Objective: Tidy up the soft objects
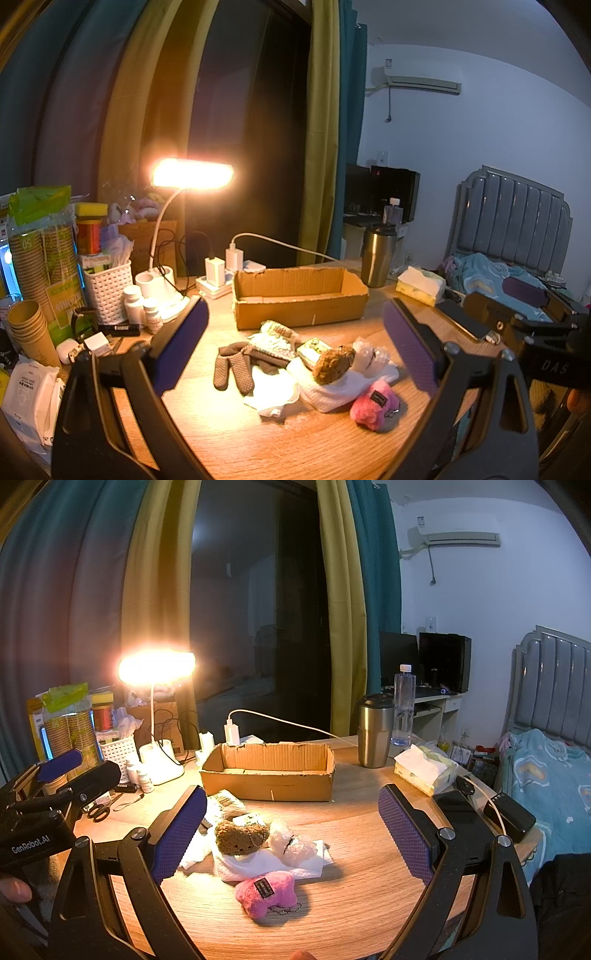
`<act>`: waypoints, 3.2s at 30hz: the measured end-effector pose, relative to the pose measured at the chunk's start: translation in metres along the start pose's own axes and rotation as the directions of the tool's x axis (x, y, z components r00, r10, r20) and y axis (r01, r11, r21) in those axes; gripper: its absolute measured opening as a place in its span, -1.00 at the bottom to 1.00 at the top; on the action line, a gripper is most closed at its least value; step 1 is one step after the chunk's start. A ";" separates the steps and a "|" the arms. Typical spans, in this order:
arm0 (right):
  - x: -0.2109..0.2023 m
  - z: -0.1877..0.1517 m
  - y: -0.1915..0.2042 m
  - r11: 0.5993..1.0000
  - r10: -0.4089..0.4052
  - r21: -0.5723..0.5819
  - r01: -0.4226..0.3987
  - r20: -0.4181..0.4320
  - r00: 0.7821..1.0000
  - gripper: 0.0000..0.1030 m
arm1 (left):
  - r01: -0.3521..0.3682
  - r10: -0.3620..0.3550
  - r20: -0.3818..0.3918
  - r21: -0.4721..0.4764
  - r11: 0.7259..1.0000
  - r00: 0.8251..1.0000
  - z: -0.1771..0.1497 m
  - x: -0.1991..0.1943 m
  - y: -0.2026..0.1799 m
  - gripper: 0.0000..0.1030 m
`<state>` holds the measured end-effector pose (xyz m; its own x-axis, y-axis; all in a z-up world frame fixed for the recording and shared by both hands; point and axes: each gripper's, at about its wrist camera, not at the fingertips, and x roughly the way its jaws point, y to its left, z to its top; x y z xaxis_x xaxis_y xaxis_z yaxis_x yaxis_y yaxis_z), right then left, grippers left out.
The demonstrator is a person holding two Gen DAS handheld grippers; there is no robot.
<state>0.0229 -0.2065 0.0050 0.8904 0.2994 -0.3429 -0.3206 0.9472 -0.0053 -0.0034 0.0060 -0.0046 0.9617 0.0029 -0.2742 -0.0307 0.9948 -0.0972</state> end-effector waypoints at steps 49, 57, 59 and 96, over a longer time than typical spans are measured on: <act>0.136 -0.111 0.004 0.987 0.158 0.064 -0.145 -0.458 0.875 0.59 | -0.064 0.059 -0.357 -0.002 0.998 0.932 -0.088 0.096 0.026 0.85; 0.132 -0.111 -0.005 0.976 0.215 0.081 -0.201 -0.440 0.872 0.16 | -0.056 0.070 -0.385 0.049 0.997 0.920 -0.089 0.106 0.005 0.85; 0.129 -0.109 -0.006 0.974 0.224 0.072 -0.214 -0.427 0.876 0.15 | -0.052 0.072 -0.389 0.061 0.997 0.919 -0.088 0.108 -0.001 0.85; 0.126 -0.083 -0.084 0.977 0.192 0.152 -0.151 -0.299 0.935 0.14 | 0.070 0.019 -0.500 0.158 0.985 0.866 -0.085 0.186 -0.061 -0.28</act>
<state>0.1350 -0.2584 -0.1160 0.6745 0.4271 -0.6022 -0.3988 0.8972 0.1896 0.1546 -0.0631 -0.1306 0.6958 -0.0297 -0.7176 0.0801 0.9961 0.0364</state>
